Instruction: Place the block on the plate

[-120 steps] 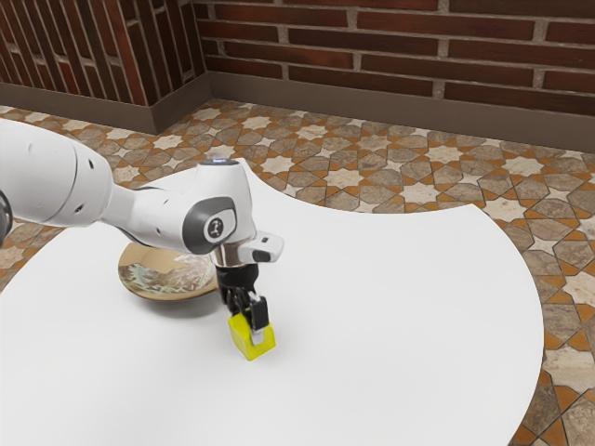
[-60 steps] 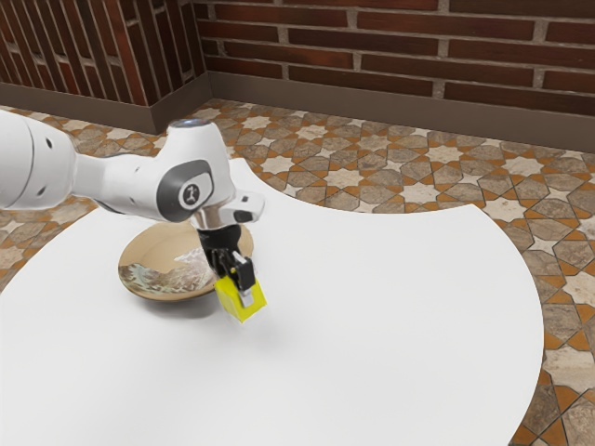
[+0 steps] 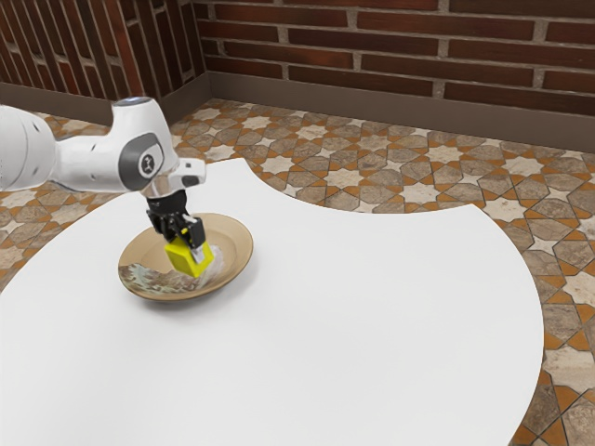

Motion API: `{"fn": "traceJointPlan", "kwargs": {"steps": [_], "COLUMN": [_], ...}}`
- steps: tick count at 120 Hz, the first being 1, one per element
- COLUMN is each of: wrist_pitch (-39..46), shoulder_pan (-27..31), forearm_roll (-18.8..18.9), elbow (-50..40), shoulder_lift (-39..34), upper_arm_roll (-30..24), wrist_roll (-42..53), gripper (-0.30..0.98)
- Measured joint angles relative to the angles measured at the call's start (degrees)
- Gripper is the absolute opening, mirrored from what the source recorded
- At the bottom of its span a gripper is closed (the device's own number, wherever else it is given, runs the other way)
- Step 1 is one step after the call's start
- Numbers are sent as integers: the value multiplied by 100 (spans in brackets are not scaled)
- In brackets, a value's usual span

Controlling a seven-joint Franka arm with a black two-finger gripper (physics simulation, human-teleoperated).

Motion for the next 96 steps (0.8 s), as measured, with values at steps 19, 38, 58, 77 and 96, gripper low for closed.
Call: {"fn": "traceJointPlan", "kwargs": {"steps": [19, 38, 58, 77, 96], "wrist_pitch": [-12, -41, -235, -598, -943], "shoulder_pan": [94, 97, 45, -324, -696], "forearm_roll": [-20, -80, -89, -90, -86], "elbow": [299, 330, 268, 254, 257], "shoulder_lift": [367, 340, -269, -905, -1325], "upper_arm_roll": [3, -8, -99, -302, -396], "wrist_roll": [43, 156, 248, 383, 610], "gripper": [41, 55, 63, 66, 67]}}
